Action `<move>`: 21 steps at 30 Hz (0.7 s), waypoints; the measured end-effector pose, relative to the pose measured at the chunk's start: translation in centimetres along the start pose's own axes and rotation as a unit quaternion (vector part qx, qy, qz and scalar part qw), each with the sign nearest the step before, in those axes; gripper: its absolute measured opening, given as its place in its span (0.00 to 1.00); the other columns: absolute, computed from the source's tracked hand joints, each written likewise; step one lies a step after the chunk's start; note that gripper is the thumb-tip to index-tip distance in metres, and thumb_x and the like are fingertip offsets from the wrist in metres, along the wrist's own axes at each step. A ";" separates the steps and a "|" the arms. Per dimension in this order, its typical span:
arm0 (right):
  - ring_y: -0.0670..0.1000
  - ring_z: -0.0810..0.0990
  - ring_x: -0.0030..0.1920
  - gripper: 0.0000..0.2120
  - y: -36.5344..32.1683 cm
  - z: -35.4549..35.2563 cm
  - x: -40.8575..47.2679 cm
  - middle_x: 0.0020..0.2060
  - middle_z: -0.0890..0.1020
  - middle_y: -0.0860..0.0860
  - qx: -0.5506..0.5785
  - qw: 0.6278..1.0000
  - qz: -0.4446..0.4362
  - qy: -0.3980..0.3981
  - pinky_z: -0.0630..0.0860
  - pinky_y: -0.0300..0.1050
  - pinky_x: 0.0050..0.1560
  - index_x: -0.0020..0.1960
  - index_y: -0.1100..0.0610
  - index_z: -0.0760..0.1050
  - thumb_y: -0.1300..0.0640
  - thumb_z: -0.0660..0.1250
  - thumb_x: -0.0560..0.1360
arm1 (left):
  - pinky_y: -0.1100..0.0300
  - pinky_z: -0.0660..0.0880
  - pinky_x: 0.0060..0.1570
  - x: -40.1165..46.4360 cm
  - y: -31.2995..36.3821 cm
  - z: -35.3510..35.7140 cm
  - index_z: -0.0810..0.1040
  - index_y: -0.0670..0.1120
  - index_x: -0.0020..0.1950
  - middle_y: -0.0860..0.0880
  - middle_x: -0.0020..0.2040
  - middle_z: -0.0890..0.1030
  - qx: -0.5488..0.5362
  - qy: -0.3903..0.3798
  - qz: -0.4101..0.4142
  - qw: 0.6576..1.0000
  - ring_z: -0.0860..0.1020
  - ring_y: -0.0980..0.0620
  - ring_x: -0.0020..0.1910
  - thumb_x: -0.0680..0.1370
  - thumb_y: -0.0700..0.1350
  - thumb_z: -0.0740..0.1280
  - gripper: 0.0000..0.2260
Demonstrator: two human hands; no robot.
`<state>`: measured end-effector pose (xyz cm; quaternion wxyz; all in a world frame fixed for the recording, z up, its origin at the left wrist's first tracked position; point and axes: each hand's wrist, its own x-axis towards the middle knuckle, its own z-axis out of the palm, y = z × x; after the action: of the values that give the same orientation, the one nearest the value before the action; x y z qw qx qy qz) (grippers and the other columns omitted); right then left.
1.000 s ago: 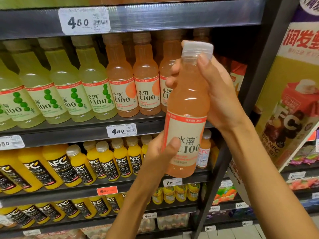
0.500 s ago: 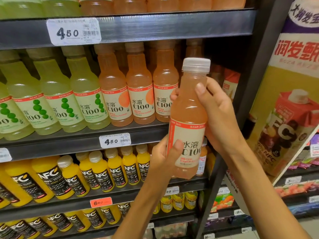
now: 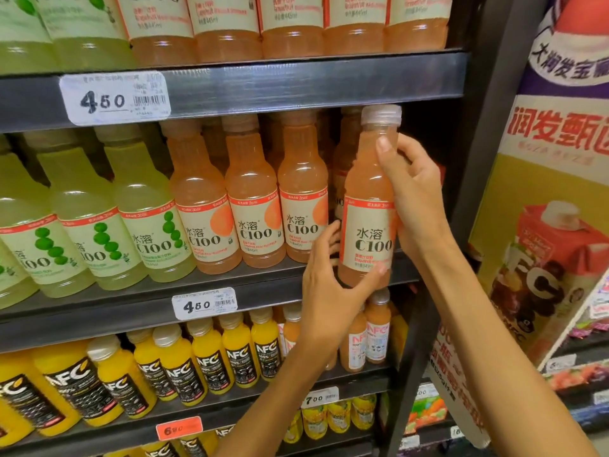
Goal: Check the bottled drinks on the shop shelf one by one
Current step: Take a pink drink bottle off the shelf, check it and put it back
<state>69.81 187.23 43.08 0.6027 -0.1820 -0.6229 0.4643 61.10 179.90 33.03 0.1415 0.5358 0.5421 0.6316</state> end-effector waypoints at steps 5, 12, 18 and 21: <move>0.46 0.84 0.44 0.12 0.6 -0.3 1.3 0.39 0.84 0.42 0.015 1.000 0.004 0.015 0.80 0.38 0.44 0.61 0.58 0.71 0.54 0.62 0.80 | 0.63 0.71 0.63 1.1 -0.5 1.4 0.68 0.51 0.69 0.57 0.63 0.74 0.009 0.070 0.002 0.998 0.73 0.62 0.63 0.71 0.46 0.75 0.29; 0.48 0.85 0.43 0.08 1.4 -0.1 2.2 0.38 0.85 0.47 0.026 1.000 0.014 0.012 0.79 0.38 0.43 0.55 0.55 0.73 0.53 0.66 0.78 | 0.63 0.66 0.68 1.0 -1.3 2.7 0.65 0.45 0.73 0.47 0.70 0.71 0.087 0.120 0.035 0.988 0.68 0.55 0.69 0.74 0.44 0.72 0.30; 0.51 0.84 0.43 0.06 2.0 0.2 2.4 0.41 0.82 0.56 0.017 1.000 0.004 -0.010 0.80 0.42 0.46 0.53 0.56 0.73 0.55 0.67 0.77 | 0.55 0.71 0.65 0.0 -1.8 3.1 0.70 0.38 0.69 0.42 0.66 0.74 0.148 0.174 0.085 0.970 0.72 0.47 0.66 0.72 0.41 0.74 0.27; 0.50 0.84 0.48 0.06 2.3 0.2 2.3 0.45 0.84 0.51 0.017 0.999 -0.004 -0.033 0.79 0.42 0.49 0.54 0.55 0.73 0.55 0.65 0.78 | 0.47 0.77 0.56 0.4 -2.0 2.9 0.72 0.38 0.67 0.42 0.63 0.75 0.161 0.175 0.086 0.967 0.76 0.44 0.60 0.72 0.42 0.75 0.26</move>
<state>68.42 190.10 42.63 0.5865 -0.1542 -0.6354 0.4781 62.56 182.51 31.12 -0.0986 0.4773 0.6052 0.6295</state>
